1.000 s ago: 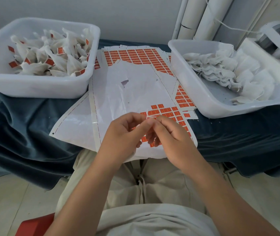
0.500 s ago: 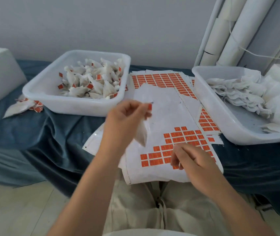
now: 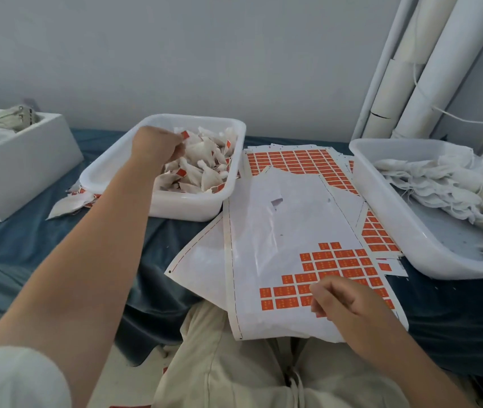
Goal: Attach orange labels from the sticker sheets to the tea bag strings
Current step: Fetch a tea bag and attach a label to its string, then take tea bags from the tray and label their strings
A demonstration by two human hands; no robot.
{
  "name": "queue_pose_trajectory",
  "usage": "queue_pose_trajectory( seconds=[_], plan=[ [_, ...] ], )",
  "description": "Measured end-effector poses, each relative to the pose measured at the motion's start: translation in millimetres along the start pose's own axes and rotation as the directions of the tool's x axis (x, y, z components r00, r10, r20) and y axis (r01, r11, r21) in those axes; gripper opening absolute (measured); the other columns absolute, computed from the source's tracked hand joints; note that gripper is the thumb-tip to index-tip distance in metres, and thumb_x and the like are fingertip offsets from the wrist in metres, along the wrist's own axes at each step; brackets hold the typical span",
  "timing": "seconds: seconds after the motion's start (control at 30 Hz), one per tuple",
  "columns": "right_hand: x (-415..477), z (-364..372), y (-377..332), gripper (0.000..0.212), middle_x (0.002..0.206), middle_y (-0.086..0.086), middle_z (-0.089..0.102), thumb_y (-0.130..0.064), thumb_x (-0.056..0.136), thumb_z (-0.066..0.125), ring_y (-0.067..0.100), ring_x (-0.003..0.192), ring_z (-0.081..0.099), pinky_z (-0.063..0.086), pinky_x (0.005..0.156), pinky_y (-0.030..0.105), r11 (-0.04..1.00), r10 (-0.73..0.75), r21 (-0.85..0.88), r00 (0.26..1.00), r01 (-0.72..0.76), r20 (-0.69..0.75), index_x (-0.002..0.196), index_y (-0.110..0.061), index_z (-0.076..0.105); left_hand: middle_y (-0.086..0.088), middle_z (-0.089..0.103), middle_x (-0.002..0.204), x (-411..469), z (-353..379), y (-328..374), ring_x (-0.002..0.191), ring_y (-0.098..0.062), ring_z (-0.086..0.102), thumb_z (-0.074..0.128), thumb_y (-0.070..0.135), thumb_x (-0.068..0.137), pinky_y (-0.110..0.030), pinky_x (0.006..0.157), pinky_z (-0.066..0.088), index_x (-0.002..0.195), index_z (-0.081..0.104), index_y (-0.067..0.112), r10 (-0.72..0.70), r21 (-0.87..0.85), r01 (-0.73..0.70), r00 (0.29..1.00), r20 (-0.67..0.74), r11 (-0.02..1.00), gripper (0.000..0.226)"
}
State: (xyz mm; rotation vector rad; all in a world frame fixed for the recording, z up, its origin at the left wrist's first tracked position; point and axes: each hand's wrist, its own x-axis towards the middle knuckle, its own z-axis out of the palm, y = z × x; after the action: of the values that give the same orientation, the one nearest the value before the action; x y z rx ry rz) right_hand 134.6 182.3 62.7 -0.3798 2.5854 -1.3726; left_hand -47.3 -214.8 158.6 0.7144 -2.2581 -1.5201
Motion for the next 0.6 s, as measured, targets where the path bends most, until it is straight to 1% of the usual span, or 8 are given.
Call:
queue_pose_trajectory(
  seconds=[0.1,0.13,0.2,0.27,0.33,0.43,0.5,0.6],
  plan=[
    [-0.9,-5.1,0.0,0.043,0.081,-0.017,0.071,-0.067,0.086,0.044,0.0,0.083,0.067,0.044,0.075,0.013,1.0,-0.011,-0.007,1.0,0.011,-0.002,0.081,-0.03,0.067,0.005,0.076,0.067,5.6,-3.5,-18.0,0.054,-0.006,0.067,0.071,0.031,0.093,-0.019,0.054,0.053,0.073,0.072,0.018,-0.014,0.005,0.015,0.999,-0.03,1.0,0.023],
    [-0.9,-7.5,0.9,0.041,0.082,-0.017,0.071,-0.066,0.087,0.045,-0.001,0.083,0.067,0.044,0.075,0.013,1.0,-0.012,-0.005,1.0,0.012,-0.012,0.08,-0.031,0.066,0.0,0.079,0.075,3.8,-5.8,-20.7,0.061,-0.01,0.072,0.071,0.03,0.092,-0.022,0.06,0.058,0.075,0.074,0.018,0.015,0.018,-0.015,0.999,-0.043,1.0,0.02],
    [-1.0,-13.6,2.2,0.041,0.085,-0.018,0.073,-0.067,0.086,0.047,-0.001,0.087,0.069,0.047,0.076,0.013,1.0,-0.009,0.014,0.999,0.009,-0.042,0.081,-0.032,0.066,-0.011,0.081,0.095,-2.9,-10.7,-22.0,0.089,-0.029,0.078,0.069,0.03,0.09,-0.036,0.084,0.062,0.089,0.077,0.018,0.095,0.093,-0.089,0.993,-0.064,0.992,0.015],
    [0.5,-21.4,3.6,0.036,0.088,-0.017,0.074,-0.064,0.09,0.051,0.0,0.088,0.071,0.051,0.075,0.012,0.999,-0.01,0.04,0.996,0.014,-0.089,0.083,-0.033,0.067,-0.007,0.077,0.113,-17.2,-15.4,-18.5,0.103,-0.033,0.074,0.068,0.036,0.09,-0.042,0.092,0.058,0.127,0.068,0.021,0.18,0.268,-0.147,0.978,-0.102,0.952,0.04],
    [3.2,-29.9,6.5,0.023,0.086,-0.017,0.074,-0.05,0.1,0.056,0.0,0.086,0.072,0.052,0.073,0.01,0.998,-0.023,0.062,0.991,0.031,-0.134,0.083,-0.039,0.067,-0.002,0.07,0.12,-41.9,-17.0,-13.0,0.108,-0.028,0.066,0.067,0.04,0.092,-0.041,0.092,0.052,0.146,0.052,0.025,0.299,0.395,-0.208,0.936,-0.185,0.895,0.058],
    [2.5,-40.6,7.0,0.018,0.09,-0.024,0.074,-0.053,0.099,0.056,-0.004,0.088,0.071,0.053,0.072,0.01,0.999,-0.017,0.046,0.981,0.026,-0.191,0.092,-0.041,0.068,0.005,0.068,0.087,-102.3,-4.9,-3.6,0.078,-0.015,0.062,0.062,0.047,0.096,-0.03,0.07,0.044,0.129,0.064,0.029,0.449,0.33,-0.376,0.874,-0.183,0.866,0.037],
    [2.3,-47.7,7.3,0.027,0.098,-0.028,0.073,-0.062,0.092,0.053,-0.007,0.092,0.07,0.054,0.074,0.012,1.0,-0.027,-0.008,0.968,0.026,-0.25,0.1,-0.04,0.067,0.004,0.067,0.075,-147.1,11.6,-5.3,0.07,-0.013,0.062,0.062,0.046,0.099,-0.025,0.062,0.044,0.113,0.072,0.032,0.484,0.238,-0.457,0.873,-0.065,0.857,0.022],
    [5.6,-63.2,11.2,0.026,0.099,-0.023,0.072,-0.059,0.096,0.056,-0.009,0.092,0.069,0.055,0.073,0.015,0.994,-0.051,-0.106,0.917,0.01,-0.395,0.108,-0.038,0.066,0.012,0.069,0.075,-204.9,37.9,-22.5,0.06,-0.008,0.061,0.063,0.049,0.097,-0.016,0.049,0.045,0.094,0.073,0.037,0.495,0.094,-0.513,0.853,0.164,0.853,0.016]
  ],
)
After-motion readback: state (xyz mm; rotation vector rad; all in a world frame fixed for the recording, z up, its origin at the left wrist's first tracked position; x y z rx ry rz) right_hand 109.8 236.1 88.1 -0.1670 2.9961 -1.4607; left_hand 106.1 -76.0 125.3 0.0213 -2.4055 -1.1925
